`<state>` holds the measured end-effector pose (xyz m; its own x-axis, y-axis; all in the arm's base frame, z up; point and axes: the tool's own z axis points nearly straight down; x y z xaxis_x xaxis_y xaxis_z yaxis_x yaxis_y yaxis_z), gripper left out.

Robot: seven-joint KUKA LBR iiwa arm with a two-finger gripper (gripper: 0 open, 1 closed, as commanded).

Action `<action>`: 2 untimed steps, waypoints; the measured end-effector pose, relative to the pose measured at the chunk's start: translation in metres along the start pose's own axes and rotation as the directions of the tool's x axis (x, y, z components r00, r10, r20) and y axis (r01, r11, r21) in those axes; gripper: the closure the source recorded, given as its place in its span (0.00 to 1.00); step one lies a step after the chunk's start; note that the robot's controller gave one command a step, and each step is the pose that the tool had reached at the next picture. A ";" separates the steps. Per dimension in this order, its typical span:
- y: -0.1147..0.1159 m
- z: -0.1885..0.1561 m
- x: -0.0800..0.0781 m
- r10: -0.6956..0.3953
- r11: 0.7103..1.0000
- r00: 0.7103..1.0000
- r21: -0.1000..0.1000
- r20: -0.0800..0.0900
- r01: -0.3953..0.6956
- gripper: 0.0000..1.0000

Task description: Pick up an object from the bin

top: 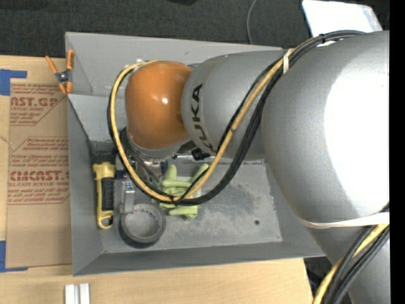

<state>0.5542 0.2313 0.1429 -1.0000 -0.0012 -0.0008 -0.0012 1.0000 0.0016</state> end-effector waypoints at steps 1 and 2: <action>-0.039 0.066 0.051 -0.335 0.942 0.942 -0.002 0.000 0.335 0.00; -0.042 0.034 0.050 -0.338 0.941 0.941 -0.001 0.005 0.338 0.00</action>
Offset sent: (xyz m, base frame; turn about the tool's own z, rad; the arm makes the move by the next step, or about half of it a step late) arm -0.0495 -0.0444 -0.0223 -0.3359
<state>0.5039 0.1893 0.1084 -0.9406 -0.3394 -0.0067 -0.3394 0.9406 0.0025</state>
